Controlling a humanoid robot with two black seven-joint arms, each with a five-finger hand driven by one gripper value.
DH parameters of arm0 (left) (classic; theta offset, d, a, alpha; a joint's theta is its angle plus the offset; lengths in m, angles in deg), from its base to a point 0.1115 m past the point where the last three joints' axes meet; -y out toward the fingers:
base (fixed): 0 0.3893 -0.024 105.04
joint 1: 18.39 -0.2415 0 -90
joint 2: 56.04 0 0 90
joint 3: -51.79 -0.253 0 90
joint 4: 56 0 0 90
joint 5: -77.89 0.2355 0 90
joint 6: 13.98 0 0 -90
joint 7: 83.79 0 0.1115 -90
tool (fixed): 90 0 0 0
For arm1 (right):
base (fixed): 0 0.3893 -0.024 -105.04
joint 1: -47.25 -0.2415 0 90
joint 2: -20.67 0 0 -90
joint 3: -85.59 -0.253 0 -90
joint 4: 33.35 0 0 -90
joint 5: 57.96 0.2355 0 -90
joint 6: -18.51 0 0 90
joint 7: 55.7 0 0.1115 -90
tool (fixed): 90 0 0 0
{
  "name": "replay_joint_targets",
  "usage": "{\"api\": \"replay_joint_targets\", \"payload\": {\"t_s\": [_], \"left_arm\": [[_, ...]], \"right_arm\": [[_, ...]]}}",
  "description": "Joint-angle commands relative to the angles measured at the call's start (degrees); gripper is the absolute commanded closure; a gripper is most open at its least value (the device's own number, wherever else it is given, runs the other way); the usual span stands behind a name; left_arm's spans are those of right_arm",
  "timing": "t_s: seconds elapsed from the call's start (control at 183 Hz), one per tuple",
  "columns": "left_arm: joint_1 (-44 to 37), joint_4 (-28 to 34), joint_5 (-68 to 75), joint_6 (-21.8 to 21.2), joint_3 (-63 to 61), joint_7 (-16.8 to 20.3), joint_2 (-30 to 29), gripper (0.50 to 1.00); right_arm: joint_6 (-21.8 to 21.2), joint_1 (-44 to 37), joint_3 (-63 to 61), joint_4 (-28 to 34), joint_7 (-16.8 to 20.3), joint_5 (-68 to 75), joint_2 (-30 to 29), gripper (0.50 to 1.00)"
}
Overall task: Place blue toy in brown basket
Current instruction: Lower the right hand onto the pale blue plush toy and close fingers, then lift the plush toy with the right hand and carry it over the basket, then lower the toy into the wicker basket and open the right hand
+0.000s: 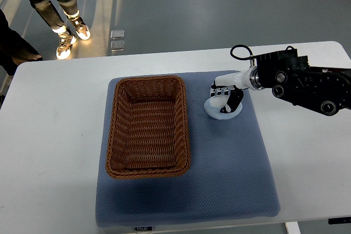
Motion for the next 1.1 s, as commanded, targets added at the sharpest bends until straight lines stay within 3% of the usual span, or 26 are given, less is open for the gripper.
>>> {"api": "replay_joint_targets", "payload": {"t_s": [0.0, 0.557, 0.863, 1.093], "left_arm": [[0.00, 0.00, 0.00, 0.02, -0.08, 0.01, 0.00, 0.500], [0.00, 0.00, 0.00, 0.02, 0.01, 0.01, 0.00, 0.500], [0.00, 0.00, 0.00, -0.07, 0.01, 0.01, 0.00, 0.500], [0.00, 0.00, 0.00, 0.02, 0.01, 0.01, 0.00, 0.500]], "right_arm": [[-0.16, -0.43, 0.00, 0.06, -0.26, 0.02, 0.27, 1.000], [-0.51, -12.12, -4.21, 0.15, -2.46, 1.43, 2.03, 1.000], [0.63, -12.82, -5.80, 0.50, -2.81, 1.61, -7.46, 1.000], [2.21, -6.41, -6.06, -0.12, -3.07, 1.25, -13.61, 1.000]]}}
